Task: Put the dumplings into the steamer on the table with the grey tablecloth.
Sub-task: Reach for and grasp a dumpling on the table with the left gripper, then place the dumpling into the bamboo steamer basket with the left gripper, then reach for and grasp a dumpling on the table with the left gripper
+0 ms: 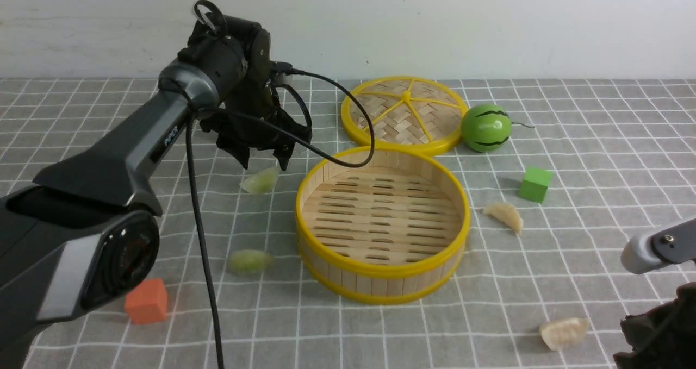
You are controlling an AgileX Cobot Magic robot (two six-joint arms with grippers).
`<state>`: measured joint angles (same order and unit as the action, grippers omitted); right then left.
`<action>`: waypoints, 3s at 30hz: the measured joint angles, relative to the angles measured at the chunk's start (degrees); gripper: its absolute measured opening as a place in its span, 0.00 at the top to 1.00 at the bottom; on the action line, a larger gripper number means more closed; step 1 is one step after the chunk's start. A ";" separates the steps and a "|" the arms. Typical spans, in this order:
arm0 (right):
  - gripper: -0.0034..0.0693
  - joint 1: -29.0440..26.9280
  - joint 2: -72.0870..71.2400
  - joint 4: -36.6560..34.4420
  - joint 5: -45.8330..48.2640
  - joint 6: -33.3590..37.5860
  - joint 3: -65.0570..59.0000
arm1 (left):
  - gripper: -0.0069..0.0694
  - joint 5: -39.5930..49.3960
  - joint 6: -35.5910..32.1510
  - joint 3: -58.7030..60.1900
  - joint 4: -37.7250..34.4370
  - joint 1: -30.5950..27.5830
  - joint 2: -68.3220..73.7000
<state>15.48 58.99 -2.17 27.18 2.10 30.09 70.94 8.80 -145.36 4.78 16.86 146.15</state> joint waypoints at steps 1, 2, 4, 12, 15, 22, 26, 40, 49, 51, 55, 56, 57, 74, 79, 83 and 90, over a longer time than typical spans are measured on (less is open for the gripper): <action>0.95 0.00 0.07 0.00 0.00 0.00 0.00 | 0.25 0.00 0.00 0.00 0.00 0.00 0.00; 0.95 0.00 0.57 0.00 -0.12 0.00 0.00 | 0.25 0.00 0.00 0.19 0.00 0.00 -0.05; 0.95 0.00 0.89 0.00 -0.12 0.00 0.00 | 0.25 -0.06 0.00 1.74 0.00 0.00 -0.05; 0.94 0.00 0.91 -0.92 -0.12 0.00 0.00 | 0.52 -0.14 -0.09 6.84 0.88 0.00 -0.04; 0.94 0.00 0.91 -1.94 -0.12 0.00 0.00 | 0.60 -0.20 0.76 6.97 1.15 0.00 -0.37; 0.93 0.00 0.91 -2.56 -0.24 0.00 0.00 | 0.59 0.25 1.26 7.65 -1.03 0.00 -6.84; 0.92 0.00 0.91 -2.62 -0.35 0.00 0.00 | 0.59 0.25 1.26 7.59 -10.26 0.24 -14.97; 0.91 0.00 0.91 -4.97 0.02 0.00 0.00 | 0.59 -0.48 6.75 15.92 -8.11 10.64 -12.14; 0.90 0.00 0.91 -9.10 0.02 0.90 0.00 | 0.42 -1.54 6.55 15.90 -6.21 10.59 -8.31; 0.90 0.00 0.91 -9.66 0.02 1.31 0.00 | 0.32 -1.54 6.84 15.35 -5.61 10.59 -8.31; 0.90 0.00 0.91 -10.61 0.02 1.68 0.02 | 0.24 -0.26 7.24 12.38 -3.87 10.59 -10.35; 0.90 0.00 0.91 -10.75 0.02 1.68 0.07 | 0.23 -0.14 7.19 12.29 -3.54 10.59 -11.65; 0.90 0.00 0.91 -10.97 0.06 1.68 0.12 | 0.23 -0.02 6.77 12.24 -3.14 10.59 -14.20; 0.90 0.00 0.91 -18.55 0.82 5.87 0.25 | 0.23 -3.60 -22.54 57.29 -3.74 10.30 -39.94; 0.89 0.00 0.91 -22.79 1.24 11.05 0.25 | 0.23 -12.35 -25.05 64.72 2.10 10.30 -36.72; 0.88 0.00 0.91 -25.64 2.89 14.39 0.25 | 0.23 -16.95 -21.32 64.86 7.79 10.30 -35.80; 0.87 0.00 0.91 -27.81 3.35 16.31 0.25 | 0.23 -23.53 -18.44 64.86 9.12 10.30 -34.95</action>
<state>15.48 59.89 -29.99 30.53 18.41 30.34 47.41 -9.64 -80.50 13.90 27.15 111.20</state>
